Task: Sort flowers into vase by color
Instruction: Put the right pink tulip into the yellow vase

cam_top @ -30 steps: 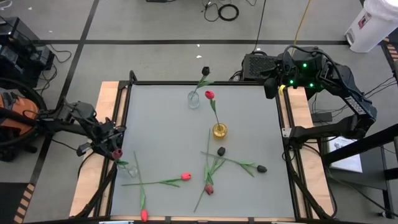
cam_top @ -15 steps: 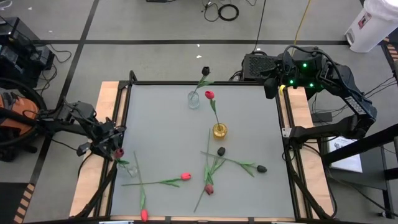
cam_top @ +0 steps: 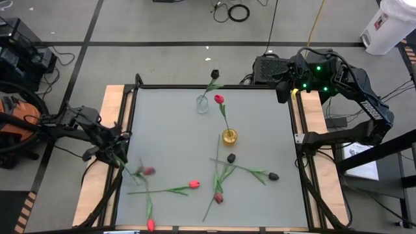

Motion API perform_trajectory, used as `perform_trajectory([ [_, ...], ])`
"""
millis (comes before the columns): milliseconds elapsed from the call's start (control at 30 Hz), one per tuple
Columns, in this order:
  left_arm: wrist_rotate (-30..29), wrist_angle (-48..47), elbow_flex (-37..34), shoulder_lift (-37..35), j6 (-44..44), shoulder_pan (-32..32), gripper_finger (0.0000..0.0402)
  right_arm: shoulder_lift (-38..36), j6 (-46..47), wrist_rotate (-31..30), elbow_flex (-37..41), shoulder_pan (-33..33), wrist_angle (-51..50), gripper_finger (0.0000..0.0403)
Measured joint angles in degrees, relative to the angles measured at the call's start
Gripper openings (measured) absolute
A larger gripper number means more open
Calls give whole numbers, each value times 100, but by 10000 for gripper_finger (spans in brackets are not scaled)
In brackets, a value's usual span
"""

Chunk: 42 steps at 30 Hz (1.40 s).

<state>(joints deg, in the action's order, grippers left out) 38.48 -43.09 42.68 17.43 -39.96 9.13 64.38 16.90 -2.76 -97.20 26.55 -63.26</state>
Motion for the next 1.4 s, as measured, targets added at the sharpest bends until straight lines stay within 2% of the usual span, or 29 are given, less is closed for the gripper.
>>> perform_trajectory([
  [300, 4, 190, 0, 0, -425, 0, 206, 0, 0, 0, 0, -1, 0, 187],
  [567, 94, 1167, 0, 0, -869, 0, 206, 0, -2, 0, 0, 0, 2, 187],
  [733, 361, 1401, 0, 2, -1072, 0, 206, 0, 1, 0, 2, 0, 0, 187],
  [1133, 737, 1353, 0, 7, -1052, 0, 206, -2, 1, 0, -1, 0, 0, 187],
  [1400, 807, 1445, 0, 7, -548, 0, 206, 0, -2, 0, 2, -1, 2, 187],
])
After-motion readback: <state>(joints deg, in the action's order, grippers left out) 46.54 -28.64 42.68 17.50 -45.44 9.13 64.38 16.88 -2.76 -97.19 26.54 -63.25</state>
